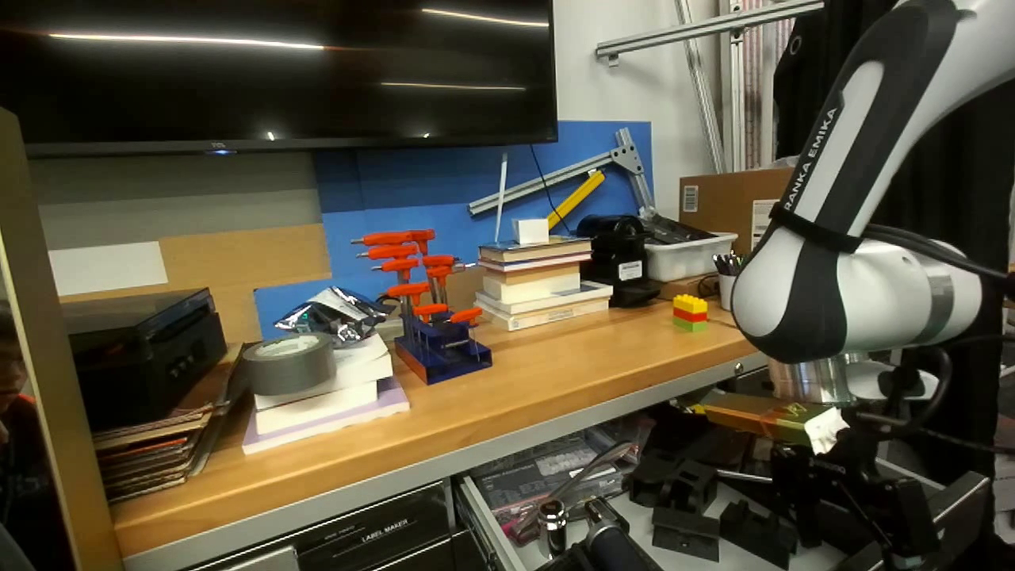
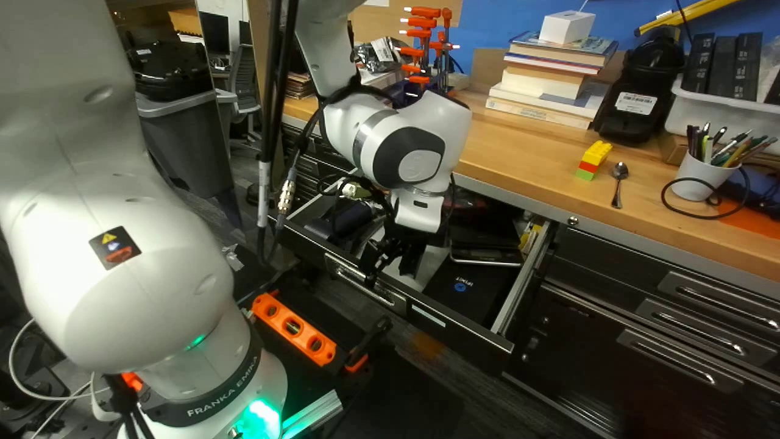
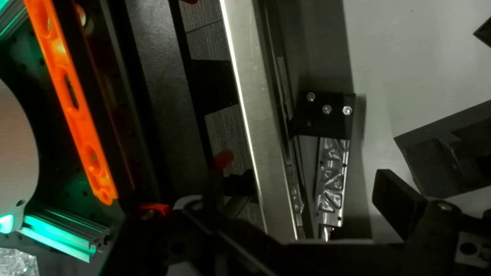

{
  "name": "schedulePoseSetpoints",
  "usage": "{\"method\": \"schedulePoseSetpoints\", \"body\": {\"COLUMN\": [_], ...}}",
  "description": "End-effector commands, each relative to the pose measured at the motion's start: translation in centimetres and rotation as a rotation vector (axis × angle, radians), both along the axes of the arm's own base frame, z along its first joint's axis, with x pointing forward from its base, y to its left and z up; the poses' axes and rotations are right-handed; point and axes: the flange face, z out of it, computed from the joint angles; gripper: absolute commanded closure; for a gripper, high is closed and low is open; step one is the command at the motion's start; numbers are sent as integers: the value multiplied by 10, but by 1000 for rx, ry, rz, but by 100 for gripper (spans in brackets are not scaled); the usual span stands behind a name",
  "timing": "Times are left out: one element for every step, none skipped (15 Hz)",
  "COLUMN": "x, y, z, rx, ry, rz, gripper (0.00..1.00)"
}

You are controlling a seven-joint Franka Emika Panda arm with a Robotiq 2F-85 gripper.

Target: Put the black objects on the tabletop into the open drawer and then close the drawer

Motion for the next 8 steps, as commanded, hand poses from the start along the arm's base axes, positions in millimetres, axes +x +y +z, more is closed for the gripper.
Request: {"method": "schedulePoseSetpoints", "body": {"x": [7,11,15,16,18,20,22,25], "y": [2,3,3,4,6,8,11,15], "z": [-14,-15,-16,-16,-15,-14,-12,-8], "rx": [7,9,9,14,15,13,9,9], "ry": [-76,-119,-168,-201,-238,-276,-317,-359], "rz": [-22,-40,-60,-76,-89,-100,-110,-121], "gripper": [0,0,0,0,0,0,0,0]}}
